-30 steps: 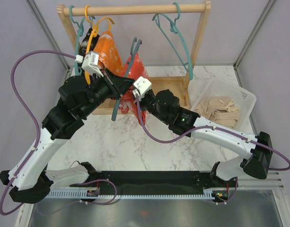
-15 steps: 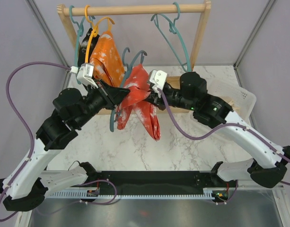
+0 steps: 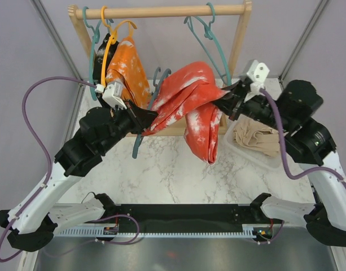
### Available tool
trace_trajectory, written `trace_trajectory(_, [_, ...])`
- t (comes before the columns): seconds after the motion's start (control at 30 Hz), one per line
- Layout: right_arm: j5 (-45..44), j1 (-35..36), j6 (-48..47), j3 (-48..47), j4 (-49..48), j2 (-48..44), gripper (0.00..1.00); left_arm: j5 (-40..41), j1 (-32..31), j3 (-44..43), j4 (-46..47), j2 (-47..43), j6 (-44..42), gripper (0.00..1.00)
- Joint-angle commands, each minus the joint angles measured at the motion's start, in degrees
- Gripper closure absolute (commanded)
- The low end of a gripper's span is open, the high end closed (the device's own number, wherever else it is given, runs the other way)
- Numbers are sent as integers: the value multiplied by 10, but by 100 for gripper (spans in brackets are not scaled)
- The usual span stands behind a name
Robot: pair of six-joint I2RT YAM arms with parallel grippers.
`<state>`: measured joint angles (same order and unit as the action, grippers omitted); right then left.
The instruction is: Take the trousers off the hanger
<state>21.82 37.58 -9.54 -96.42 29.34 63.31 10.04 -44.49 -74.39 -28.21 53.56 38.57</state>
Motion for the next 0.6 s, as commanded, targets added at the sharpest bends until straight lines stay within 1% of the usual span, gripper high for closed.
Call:
trace_trajectory(0.0, [0,-22,44,-65,-118,-56,100,35,4,10,6,-14,-38,98])
trace_trajectory(0.2, [13,-73,116,-68,-140,-90,100,30,3,12,5,-21,-62,98])
trace_trajectory(0.3, [2,-98,129,-62,-144,-113,100,30,3,13,6,-28,-71,98])
trace_trajectory(0.43, [-41,-135,120,-40,-136,-154,100,31,4,19,5,-39,-81,98])
trace_trajectory(0.57, [-120,-174,122,-3,-125,-217,100,30,3,21,3,-46,-88,98])
